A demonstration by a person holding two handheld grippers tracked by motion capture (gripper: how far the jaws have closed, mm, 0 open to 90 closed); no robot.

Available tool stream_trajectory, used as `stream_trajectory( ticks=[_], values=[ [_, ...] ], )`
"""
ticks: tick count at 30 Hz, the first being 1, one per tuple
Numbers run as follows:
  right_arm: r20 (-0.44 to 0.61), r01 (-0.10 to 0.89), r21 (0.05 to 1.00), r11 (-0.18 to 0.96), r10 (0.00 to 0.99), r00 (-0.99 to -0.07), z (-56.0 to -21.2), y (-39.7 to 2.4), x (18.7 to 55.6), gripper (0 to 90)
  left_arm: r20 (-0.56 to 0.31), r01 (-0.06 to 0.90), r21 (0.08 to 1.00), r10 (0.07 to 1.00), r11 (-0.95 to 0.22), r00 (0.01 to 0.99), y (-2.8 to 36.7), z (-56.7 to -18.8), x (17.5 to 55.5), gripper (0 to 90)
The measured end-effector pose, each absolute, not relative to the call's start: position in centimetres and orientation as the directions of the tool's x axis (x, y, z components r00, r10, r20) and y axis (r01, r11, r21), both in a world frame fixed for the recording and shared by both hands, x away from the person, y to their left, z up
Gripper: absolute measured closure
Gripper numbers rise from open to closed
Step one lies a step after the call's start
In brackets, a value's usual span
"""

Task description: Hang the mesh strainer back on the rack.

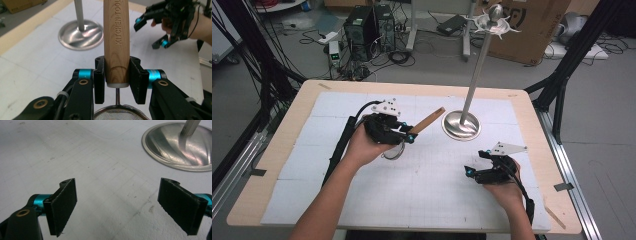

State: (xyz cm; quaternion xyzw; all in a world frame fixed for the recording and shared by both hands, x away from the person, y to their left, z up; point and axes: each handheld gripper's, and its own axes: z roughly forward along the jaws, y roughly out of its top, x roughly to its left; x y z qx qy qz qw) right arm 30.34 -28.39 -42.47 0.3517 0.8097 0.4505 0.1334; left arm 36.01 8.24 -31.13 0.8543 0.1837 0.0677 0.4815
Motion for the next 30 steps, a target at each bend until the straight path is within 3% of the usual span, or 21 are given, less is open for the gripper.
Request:
stream_trajectory(
  ticks=[14, 30],
  values=[
    [0.101, 0.438, 0.833, 0.338, 0.686, -0.721, -42.3, -28.6, 30.3, 14.9, -0.014, 0.169, 0.903, 0.365, -0.396, 0.931, 6.5, -25.1, 37.7, 68.8],
    [0.108, 0.439, 0.836, 0.330, 0.685, -0.721, -42.2, -28.6, 30.3, 14.9, 0.010, 0.136, 0.921, 0.371, -0.364, 0.928, 6.0, -22.2, 39.7, 68.8]
  ],
)
